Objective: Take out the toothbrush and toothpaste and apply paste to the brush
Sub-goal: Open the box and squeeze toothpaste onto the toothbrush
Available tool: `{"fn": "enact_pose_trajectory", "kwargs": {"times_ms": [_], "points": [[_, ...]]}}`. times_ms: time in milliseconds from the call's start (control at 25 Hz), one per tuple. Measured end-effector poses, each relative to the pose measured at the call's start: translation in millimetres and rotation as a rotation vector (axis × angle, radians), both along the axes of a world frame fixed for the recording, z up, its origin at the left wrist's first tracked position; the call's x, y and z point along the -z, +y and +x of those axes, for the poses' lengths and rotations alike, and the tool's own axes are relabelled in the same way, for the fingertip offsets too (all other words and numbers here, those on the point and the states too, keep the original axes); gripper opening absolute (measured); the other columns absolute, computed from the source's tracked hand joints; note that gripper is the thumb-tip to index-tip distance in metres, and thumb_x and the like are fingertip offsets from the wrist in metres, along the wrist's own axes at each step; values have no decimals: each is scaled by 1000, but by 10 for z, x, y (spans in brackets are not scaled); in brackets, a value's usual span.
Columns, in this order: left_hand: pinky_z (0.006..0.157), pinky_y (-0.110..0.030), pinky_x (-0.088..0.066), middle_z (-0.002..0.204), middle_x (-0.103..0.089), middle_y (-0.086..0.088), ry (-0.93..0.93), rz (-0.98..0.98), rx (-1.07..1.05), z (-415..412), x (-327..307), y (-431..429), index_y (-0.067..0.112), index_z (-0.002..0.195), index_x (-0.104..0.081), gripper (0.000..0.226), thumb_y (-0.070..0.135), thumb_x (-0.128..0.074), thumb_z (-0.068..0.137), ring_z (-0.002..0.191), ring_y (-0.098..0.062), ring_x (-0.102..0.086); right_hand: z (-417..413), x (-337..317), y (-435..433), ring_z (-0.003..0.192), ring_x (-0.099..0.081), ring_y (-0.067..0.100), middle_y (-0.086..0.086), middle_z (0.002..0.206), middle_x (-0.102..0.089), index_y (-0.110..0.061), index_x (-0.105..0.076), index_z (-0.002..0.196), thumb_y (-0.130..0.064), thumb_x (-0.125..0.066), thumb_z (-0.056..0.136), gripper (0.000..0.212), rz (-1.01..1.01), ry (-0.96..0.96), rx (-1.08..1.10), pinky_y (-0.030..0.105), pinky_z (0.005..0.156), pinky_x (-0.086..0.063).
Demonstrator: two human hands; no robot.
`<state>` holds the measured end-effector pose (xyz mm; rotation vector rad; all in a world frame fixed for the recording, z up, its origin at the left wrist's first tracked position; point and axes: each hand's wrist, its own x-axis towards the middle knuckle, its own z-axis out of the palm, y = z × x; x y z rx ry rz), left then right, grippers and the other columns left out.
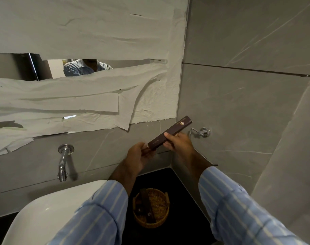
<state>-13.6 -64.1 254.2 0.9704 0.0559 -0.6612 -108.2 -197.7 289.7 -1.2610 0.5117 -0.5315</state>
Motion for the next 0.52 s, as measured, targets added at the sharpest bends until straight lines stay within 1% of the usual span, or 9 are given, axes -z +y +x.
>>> {"fn": "enact_pose_trajectory", "kwargs": {"times_ms": [80, 160, 200, 280, 320, 400, 440, 480, 520], "points": [[50, -39, -61, 70, -62, -23, 101, -99, 0, -72, 50, -69, -4, 79, -52, 24, 7, -45, 99, 63, -33, -63, -4, -81, 7, 93, -75, 25, 18, 107, -74, -3, -65, 105, -16, -70, 90, 21, -120, 51, -5, 36, 83, -62], [59, -45, -60, 87, -53, -22, 169, -168, 18, -130, 116, -131, -8, 83, -52, 23, 5, -43, 100, 74, -33, -56, 5, -136, 18, 93, -75, 26, 18, 105, -75, -6, -65, 99, -17, -71, 89, 16, -180, 77, 4, 39, 84, -61], [67, -45, -60, 92, -52, -21, 186, -191, 32, -155, 145, -159, -8, 84, -53, 22, 4, -42, 100, 76, -32, -55, 10, -148, 21, 92, -75, 26, 18, 105, -75, -8, -65, 96, -18, -71, 89, 14, -199, 85, 11, 38, 82, -62], [84, -44, -55, 98, -53, -21, 196, -225, 51, -179, 217, -216, -6, 88, -56, 21, 5, -43, 101, 79, -30, -55, 12, -143, 13, 84, -76, 21, 17, 102, -76, -11, -64, 91, -20, -70, 89, 11, -221, 93, 39, 30, 70, -63], [85, -43, -56, 99, -55, -20, 193, -245, 56, -186, 249, -231, -6, 90, -57, 20, 5, -44, 101, 79, -29, -57, 5, -135, 3, 79, -75, 18, 17, 101, -76, -12, -63, 89, -21, -69, 90, 11, -220, 92, 63, 26, 63, -62], [70, -39, -63, 96, -60, -21, 151, -255, 68, -190, 315, -219, -7, 92, -60, 14, 3, -51, 98, 78, -28, -63, -15, -114, -36, 74, -75, 16, 16, 99, -75, -14, -61, 88, -22, -66, 92, 10, -197, 83, 124, 25, 59, -62], [65, -36, -64, 95, -63, -20, 96, -223, 85, -188, 365, -211, -9, 94, -63, 12, 1, -56, 96, 78, -27, -67, -28, -102, -65, 76, -75, 18, 16, 99, -75, -15, -60, 89, -22, -65, 93, 10, -180, 84, 157, 29, 64, -63], [68, -34, -63, 96, -66, -20, 13, -172, 108, -194, 415, -193, -11, 98, -65, 13, 0, -60, 93, 79, -25, -69, -38, -94, -98, 81, -76, 22, 17, 101, -75, -14, -60, 90, -23, -63, 94, 10, -162, 87, 185, 35, 70, -64], [76, -35, -60, 98, -68, -20, -91, -104, 128, -195, 466, -172, -12, 105, -67, 20, 1, -64, 91, 83, -24, -70, -50, -85, -126, 85, -76, 26, 18, 102, -75, -12, -60, 93, -23, -62, 95, 11, -145, 89, 204, 40, 76, -63]]}}
